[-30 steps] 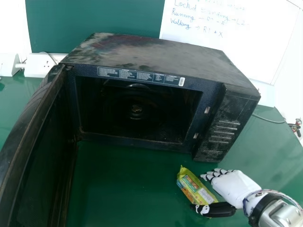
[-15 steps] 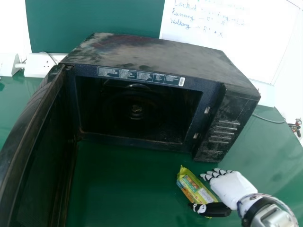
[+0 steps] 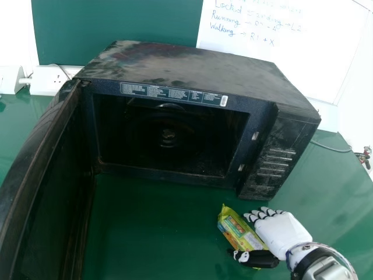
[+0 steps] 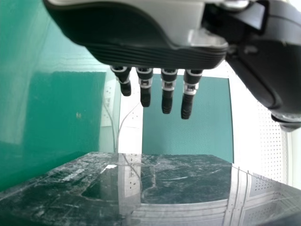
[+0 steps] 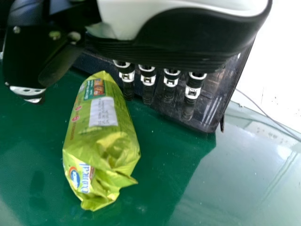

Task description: Put biscuit inside oven

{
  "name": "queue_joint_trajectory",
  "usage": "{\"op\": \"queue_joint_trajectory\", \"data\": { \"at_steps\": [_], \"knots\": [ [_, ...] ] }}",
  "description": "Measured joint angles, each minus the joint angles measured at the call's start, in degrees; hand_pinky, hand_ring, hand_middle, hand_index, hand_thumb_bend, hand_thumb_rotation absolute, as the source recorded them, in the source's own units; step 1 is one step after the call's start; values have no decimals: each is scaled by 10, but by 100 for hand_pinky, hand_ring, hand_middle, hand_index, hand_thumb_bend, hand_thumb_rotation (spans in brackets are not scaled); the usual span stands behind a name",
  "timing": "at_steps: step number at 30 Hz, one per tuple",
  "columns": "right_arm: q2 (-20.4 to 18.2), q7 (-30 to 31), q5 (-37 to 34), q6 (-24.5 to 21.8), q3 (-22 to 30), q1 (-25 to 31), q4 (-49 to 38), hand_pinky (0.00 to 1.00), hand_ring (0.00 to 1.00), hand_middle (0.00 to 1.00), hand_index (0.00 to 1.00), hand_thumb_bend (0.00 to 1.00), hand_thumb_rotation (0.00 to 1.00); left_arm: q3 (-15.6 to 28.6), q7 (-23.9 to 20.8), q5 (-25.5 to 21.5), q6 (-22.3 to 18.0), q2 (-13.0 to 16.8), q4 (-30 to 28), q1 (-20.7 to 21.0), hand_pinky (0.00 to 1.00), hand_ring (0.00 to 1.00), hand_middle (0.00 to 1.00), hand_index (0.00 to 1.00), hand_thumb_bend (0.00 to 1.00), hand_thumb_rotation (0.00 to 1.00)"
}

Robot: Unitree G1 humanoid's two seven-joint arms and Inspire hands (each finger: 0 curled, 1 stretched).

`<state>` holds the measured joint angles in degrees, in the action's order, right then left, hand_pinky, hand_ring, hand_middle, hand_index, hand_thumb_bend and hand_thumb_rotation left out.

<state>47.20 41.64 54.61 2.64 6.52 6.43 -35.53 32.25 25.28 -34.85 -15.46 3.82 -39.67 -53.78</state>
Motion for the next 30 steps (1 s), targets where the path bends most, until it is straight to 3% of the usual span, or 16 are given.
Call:
{"op": "queue_joint_trajectory", "data": {
  "at_steps": [30],
  "knots": [
    [-8,-43,37,-1,-14,11,51,85,93,100,100,83,97,2,3,-3,-1,0,-1,-12,60,71,81,71,100,100]
  ]
}}
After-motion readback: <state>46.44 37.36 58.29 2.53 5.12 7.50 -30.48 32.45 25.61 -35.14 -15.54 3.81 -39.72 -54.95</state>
